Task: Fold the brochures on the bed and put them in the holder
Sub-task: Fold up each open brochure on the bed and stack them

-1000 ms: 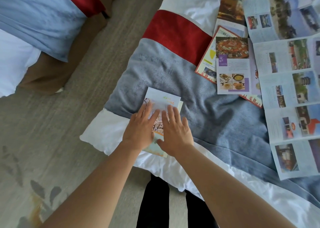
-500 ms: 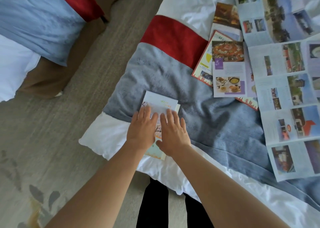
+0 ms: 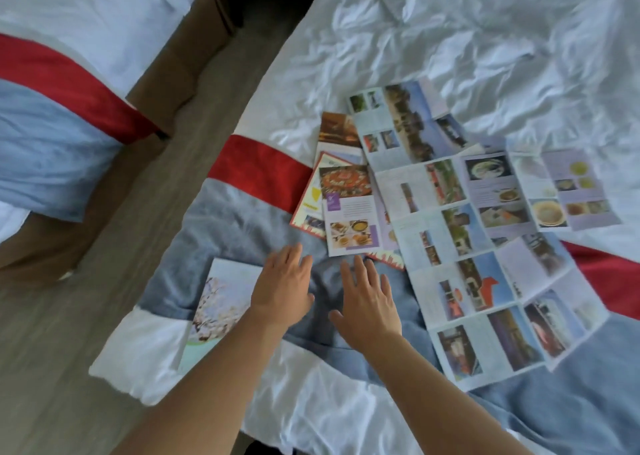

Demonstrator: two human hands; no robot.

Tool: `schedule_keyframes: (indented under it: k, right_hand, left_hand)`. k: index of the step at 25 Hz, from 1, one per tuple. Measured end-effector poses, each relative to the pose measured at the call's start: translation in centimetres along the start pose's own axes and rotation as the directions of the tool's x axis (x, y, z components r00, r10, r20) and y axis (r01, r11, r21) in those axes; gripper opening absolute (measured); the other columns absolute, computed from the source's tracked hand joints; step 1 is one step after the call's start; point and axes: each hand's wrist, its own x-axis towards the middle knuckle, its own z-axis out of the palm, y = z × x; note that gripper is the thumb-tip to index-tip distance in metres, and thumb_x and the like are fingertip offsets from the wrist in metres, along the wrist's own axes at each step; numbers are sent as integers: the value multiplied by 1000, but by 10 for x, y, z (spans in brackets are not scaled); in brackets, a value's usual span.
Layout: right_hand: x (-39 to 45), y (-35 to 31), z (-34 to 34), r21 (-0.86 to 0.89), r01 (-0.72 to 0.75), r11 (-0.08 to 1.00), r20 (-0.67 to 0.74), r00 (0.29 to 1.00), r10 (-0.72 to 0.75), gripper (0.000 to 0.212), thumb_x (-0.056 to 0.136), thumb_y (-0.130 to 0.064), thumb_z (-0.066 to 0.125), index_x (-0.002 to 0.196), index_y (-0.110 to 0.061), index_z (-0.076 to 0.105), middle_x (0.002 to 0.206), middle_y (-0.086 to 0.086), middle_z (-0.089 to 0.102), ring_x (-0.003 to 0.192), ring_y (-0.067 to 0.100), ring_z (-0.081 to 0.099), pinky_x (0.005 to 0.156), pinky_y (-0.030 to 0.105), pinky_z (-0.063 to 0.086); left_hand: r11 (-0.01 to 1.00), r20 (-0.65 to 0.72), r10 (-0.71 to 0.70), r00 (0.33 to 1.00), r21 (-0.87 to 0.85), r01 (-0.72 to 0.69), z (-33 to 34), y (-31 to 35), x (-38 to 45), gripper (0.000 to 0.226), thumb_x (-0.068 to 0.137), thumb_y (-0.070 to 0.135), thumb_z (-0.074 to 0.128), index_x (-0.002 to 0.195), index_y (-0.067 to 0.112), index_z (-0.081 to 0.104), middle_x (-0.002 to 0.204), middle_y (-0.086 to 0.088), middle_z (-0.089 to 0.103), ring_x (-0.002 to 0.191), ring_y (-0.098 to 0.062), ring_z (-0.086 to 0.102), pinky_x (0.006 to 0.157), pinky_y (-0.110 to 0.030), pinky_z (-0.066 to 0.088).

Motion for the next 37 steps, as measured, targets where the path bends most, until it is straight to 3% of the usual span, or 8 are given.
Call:
schedule_keyframes:
  k: [10,16,19,22,28,32,34,37]
  right_hand:
    - [-33,162,-22,55,-105,993,-32,994,107,87,95,-46,59,158,-17,6,167,10,2,154,32,-1,123,50,10]
    - [-49,213,-10,53,-172,984,-14,985,173,85,91,-47,62,155,-18,14,165,11,13,153,32,7,123,48,14]
    - [-60,233,6,38,-219,975,40,975,218,84,91,-46,63,154,-18,15,165,12,13,153,33,9,121,48,21]
    - [-72,246,33,51,-289,956,70,956,285,85,93,-48,60,156,-19,11,166,11,10,154,32,7,122,49,19]
    - [-95,239,79,129,-351,927,118,934,337,83,93,-54,57,155,-16,17,166,14,8,153,35,9,119,54,26]
    - [-96,238,90,146,-352,924,70,936,346,79,95,-53,53,156,-16,19,167,15,6,154,36,7,120,54,25]
    - [-98,241,88,157,-360,920,62,933,354,77,94,-58,39,155,-16,21,167,15,7,154,36,6,121,53,21]
    - [-101,247,81,182,-385,905,36,922,385,76,90,-55,26,154,-14,24,166,17,11,154,36,6,122,51,17]
  left_hand:
    - [999,19,46,999,9,-46,-9,141,59,60,88,40,64,139,17,41,154,-10,29,145,-28,25,115,-44,28]
    - [992,88,128,988,-15,-127,0,190,73,43,89,29,63,127,16,47,139,-6,38,126,-26,43,95,-39,42]
    - [987,139,163,977,-13,-163,15,208,77,41,90,27,63,126,15,47,137,-6,38,121,-27,44,91,-39,44]
    - [977,196,207,959,9,-213,42,220,77,39,90,24,62,124,14,46,138,-8,37,123,-27,43,91,-40,44]
    - [917,179,361,915,113,-383,90,238,71,73,76,5,65,141,12,35,153,-18,23,144,-33,20,105,-41,42]
    - [854,191,413,890,257,-452,111,249,70,103,84,18,65,157,15,-8,163,-22,-11,151,-39,-8,121,-48,18]
    - [825,206,456,866,266,-498,115,257,68,101,87,28,65,157,15,-6,163,-22,-14,151,-39,-10,121,-49,17]
    - [801,199,525,828,216,-559,117,274,61,89,85,36,66,154,16,13,162,-20,3,151,-36,2,117,-46,27]
